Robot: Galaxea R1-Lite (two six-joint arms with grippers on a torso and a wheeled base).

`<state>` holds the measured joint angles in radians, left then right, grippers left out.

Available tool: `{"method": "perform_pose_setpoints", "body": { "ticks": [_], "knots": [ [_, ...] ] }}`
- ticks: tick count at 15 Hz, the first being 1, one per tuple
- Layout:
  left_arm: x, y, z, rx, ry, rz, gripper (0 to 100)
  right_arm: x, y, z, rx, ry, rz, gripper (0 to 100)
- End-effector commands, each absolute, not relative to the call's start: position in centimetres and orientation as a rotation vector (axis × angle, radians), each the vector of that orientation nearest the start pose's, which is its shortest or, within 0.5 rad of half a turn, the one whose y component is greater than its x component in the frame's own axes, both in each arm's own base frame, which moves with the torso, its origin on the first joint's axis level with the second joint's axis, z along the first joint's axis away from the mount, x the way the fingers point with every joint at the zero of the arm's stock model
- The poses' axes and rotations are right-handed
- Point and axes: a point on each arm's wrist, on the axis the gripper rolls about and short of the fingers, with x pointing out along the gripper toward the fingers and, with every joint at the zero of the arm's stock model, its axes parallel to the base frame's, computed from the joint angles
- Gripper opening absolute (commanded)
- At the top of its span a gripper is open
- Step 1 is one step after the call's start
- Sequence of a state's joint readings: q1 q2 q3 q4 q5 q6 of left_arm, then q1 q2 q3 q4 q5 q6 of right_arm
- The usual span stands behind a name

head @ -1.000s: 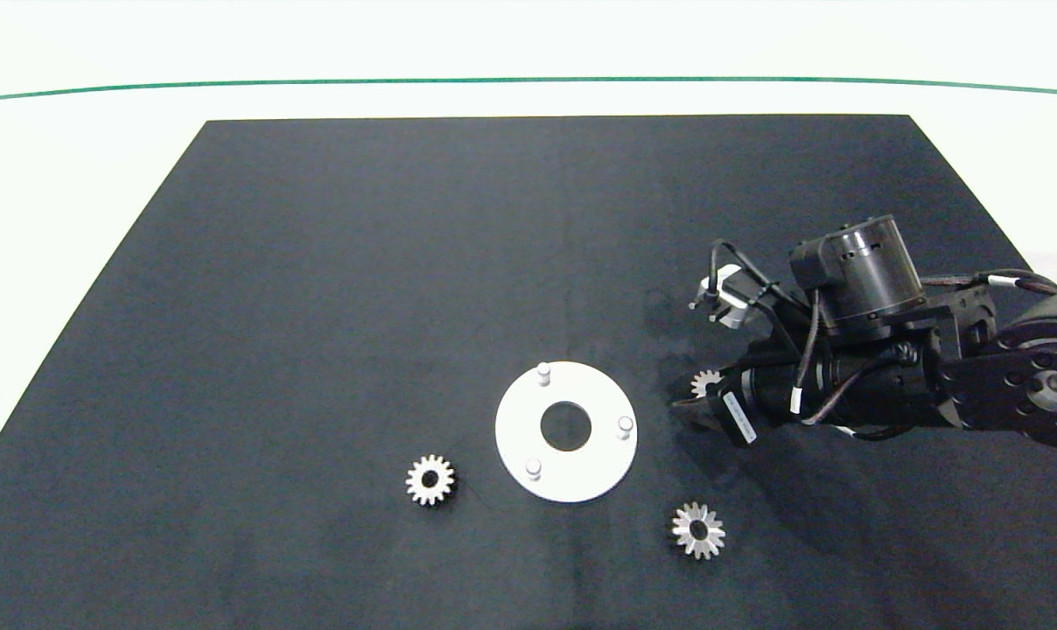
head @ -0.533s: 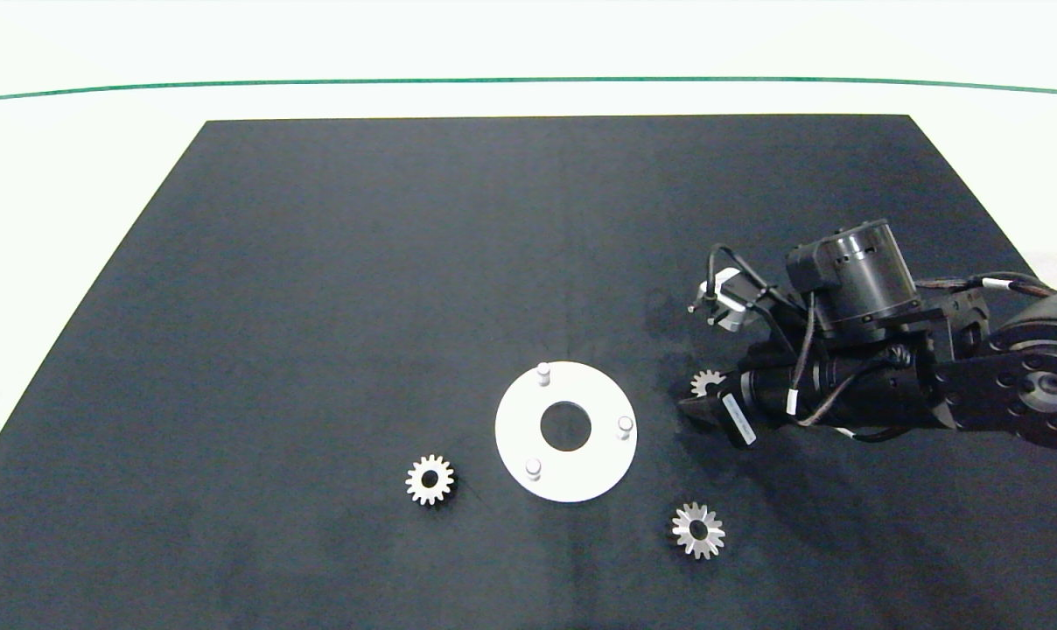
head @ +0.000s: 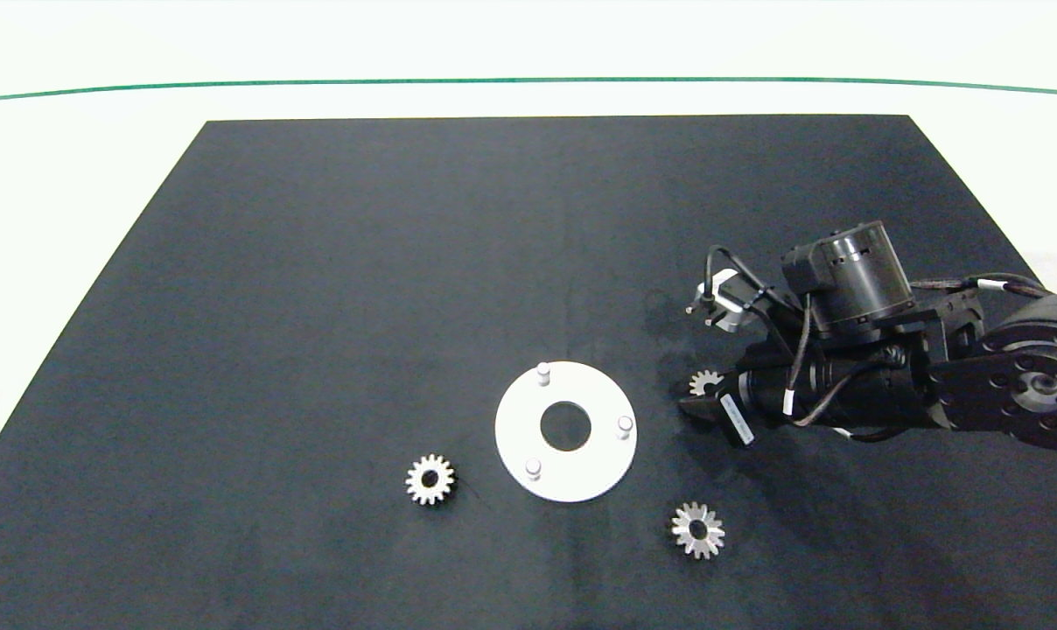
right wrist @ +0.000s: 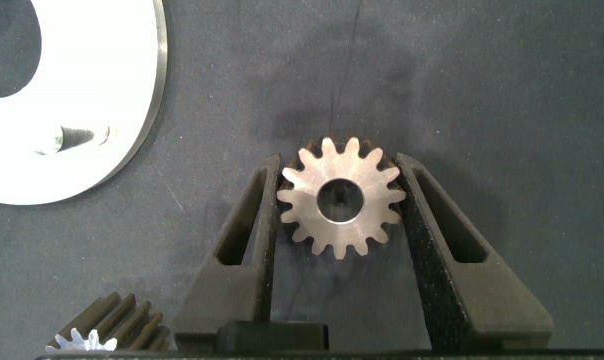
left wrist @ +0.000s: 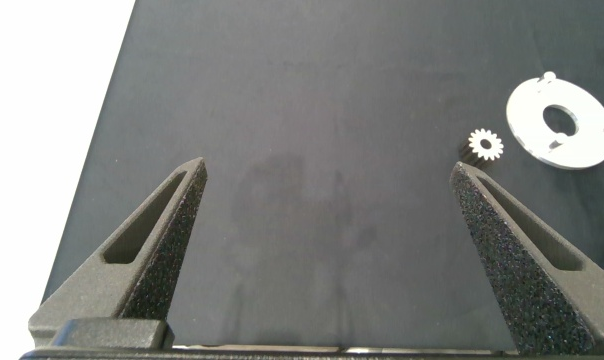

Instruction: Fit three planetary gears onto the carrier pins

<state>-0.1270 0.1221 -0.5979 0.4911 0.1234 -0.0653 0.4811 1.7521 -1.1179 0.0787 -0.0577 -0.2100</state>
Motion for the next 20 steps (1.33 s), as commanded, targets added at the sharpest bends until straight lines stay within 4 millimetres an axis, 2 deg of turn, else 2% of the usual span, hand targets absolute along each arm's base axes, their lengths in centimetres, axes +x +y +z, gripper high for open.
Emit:
{"method": "perform_pose_setpoints", "body": {
  "ticks": [1,8,11,14,20],
  "knots": [
    [-7.4,1.2,18.2,-0.064,0.017,-0.003,100,28.2,14.6,18.5,-0.393,0.652,0.479,26],
    [-7.3,1.2,18.2,-0.063,0.024,-0.002,100,28.4,14.7,18.4,-0.393,0.652,0.479,13],
    [-7.3,1.2,18.2,-0.063,0.026,-0.002,100,28.5,14.8,19.6,-0.391,0.618,0.47,13],
    [-7.2,1.2,18.1,-0.062,0.031,-0.002,100,27.4,15.4,22.0,-0.411,0.633,0.497,13],
    [-7.3,1.2,18.1,-0.062,0.027,-0.002,100,24.9,19.0,24.7,-0.458,0.515,0.539,13]
  ]
}}
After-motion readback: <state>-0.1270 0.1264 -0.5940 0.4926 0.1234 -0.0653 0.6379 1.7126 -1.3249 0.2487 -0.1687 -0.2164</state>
